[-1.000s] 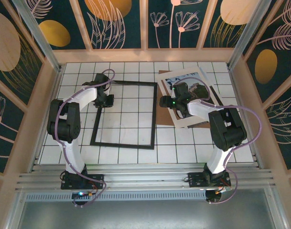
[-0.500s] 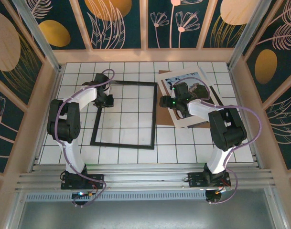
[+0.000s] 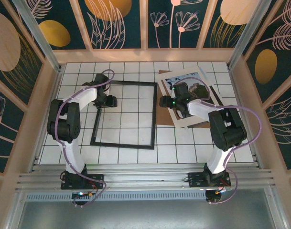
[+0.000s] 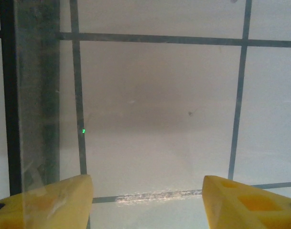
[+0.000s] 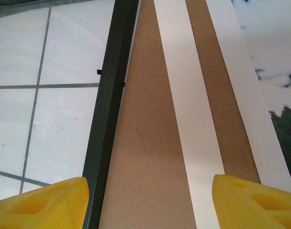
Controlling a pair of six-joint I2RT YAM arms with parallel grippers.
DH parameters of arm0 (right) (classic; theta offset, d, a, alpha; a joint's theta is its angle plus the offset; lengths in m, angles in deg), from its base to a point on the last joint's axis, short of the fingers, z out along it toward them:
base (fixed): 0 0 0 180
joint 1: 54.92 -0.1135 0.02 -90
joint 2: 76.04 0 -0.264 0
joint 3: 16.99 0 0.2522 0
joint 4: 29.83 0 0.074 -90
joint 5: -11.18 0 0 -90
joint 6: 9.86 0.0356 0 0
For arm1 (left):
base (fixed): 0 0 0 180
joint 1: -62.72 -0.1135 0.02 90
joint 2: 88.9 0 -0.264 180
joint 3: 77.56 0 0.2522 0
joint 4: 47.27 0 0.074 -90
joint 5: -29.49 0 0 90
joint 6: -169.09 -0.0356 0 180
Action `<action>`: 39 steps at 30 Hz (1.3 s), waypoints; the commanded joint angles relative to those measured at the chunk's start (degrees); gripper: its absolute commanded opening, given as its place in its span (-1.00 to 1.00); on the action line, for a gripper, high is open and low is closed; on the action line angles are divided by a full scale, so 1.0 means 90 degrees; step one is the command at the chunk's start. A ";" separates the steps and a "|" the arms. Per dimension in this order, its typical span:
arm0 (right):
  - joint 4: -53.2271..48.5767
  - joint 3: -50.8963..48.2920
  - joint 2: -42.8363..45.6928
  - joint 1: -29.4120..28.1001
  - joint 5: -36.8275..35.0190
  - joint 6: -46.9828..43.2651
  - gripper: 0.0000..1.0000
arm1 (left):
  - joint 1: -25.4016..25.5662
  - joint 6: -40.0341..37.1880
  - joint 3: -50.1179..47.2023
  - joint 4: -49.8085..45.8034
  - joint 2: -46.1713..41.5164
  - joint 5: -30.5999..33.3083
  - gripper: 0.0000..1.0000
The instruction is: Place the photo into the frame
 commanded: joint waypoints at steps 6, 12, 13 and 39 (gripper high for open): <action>0.0175 0.0014 -0.0005 0.0031 -0.0055 -0.0088 0.39 | -0.0002 -0.0007 -0.0121 0.0024 -0.0140 0.0159 0.56; 0.0187 0.0002 -0.0016 0.0032 -0.0055 -0.0094 0.39 | -0.0006 -0.0036 -0.0194 0.0106 -0.0202 0.0148 0.83; 0.0189 -0.0006 -0.0015 0.0033 -0.0055 -0.0096 0.39 | -0.0003 -0.0036 -0.0193 0.0109 -0.0202 0.0173 0.88; 0.0513 -0.0309 0.0699 0.0035 -0.0640 -0.0306 0.39 | -0.0013 0.1647 -0.2506 0.3079 -0.3012 0.0060 0.96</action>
